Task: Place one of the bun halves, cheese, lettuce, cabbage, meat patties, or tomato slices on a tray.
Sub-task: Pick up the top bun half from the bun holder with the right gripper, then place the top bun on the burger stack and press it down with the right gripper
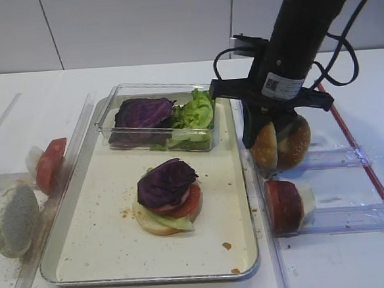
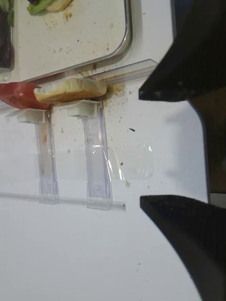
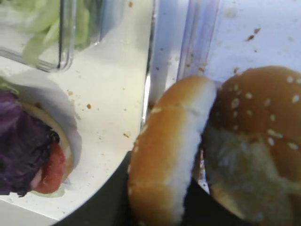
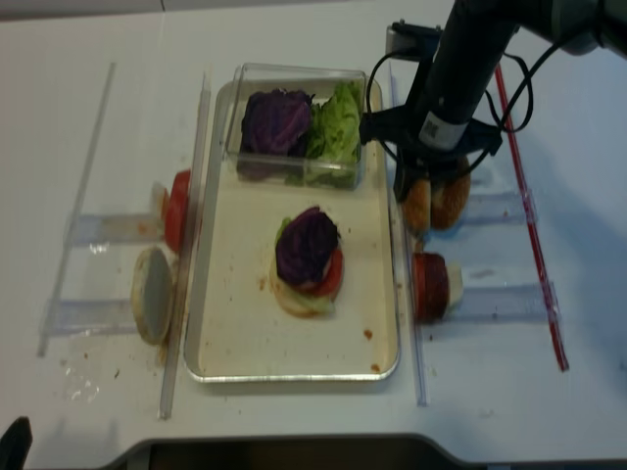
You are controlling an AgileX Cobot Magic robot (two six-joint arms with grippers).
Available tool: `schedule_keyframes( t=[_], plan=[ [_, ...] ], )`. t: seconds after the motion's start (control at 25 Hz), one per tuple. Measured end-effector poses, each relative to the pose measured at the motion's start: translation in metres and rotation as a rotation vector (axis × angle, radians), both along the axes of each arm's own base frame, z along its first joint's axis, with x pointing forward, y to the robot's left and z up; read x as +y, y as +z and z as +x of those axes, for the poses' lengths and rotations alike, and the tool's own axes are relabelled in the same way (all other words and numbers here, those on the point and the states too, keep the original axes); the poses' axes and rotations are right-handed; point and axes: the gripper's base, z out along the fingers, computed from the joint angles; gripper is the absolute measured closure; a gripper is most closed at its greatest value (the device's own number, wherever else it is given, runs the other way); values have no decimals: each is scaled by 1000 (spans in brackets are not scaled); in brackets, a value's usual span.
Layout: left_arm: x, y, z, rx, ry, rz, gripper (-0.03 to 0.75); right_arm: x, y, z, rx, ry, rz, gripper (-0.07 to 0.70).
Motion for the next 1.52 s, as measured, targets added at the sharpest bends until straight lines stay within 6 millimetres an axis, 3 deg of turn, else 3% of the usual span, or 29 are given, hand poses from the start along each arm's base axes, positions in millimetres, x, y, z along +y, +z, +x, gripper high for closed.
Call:
schedule_keyframes(
  t=[0.84,1.52],
  plan=[
    [0,0,0,0,0,0,302,8,29,11,-74,-7,75,479],
    [0,0,0,0,0,0,302,26,39,4,-46,46,318,490]
  ],
)
